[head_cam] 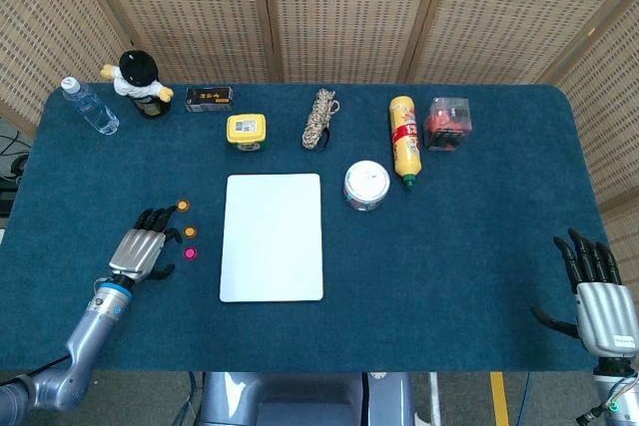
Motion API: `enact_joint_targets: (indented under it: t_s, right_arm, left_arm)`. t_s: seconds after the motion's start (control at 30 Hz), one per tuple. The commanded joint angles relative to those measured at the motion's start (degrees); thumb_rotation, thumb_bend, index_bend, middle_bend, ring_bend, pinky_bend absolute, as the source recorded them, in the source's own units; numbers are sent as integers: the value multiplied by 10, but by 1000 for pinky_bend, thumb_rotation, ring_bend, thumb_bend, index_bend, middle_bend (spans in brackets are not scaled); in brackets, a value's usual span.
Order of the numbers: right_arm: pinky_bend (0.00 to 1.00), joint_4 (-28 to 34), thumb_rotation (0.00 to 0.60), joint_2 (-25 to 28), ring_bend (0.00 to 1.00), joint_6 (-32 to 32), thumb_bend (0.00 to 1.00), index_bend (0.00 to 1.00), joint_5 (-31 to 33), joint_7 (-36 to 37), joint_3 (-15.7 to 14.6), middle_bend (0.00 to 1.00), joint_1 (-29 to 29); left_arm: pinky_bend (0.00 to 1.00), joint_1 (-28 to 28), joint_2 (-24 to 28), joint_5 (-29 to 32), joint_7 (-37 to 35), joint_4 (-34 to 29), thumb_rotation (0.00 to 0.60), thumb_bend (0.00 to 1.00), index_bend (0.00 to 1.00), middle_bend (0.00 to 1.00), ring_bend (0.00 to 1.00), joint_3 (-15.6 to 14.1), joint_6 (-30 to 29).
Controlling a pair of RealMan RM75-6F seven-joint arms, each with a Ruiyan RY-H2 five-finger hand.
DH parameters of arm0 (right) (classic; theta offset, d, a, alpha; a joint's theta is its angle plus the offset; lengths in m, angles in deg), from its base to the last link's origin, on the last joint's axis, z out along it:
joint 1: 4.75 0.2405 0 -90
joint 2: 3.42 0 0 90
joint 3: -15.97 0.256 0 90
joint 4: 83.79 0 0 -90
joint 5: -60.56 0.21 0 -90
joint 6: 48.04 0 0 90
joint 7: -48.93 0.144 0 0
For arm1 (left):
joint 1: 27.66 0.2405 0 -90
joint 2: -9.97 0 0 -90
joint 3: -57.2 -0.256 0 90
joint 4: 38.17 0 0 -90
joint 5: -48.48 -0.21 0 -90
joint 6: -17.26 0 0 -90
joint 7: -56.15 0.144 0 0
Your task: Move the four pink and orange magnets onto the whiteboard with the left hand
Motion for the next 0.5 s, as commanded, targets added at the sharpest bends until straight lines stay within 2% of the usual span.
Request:
enact_joint_targets:
  t_s: [0.03, 0.5]
  right_arm:
    - [0, 0, 600, 0, 0, 0, 0, 0, 0, 1, 0, 0, 0]
    - [0, 3, 600, 2, 0, -2, 0, 0, 3, 5, 0, 0, -1]
  left_arm:
    - [0, -6, -8, 3, 7, 4, 600, 316, 386, 0, 0, -3, 1]
    - [0, -30, -28, 37, 52, 14, 600, 316, 389, 0, 0, -2, 8]
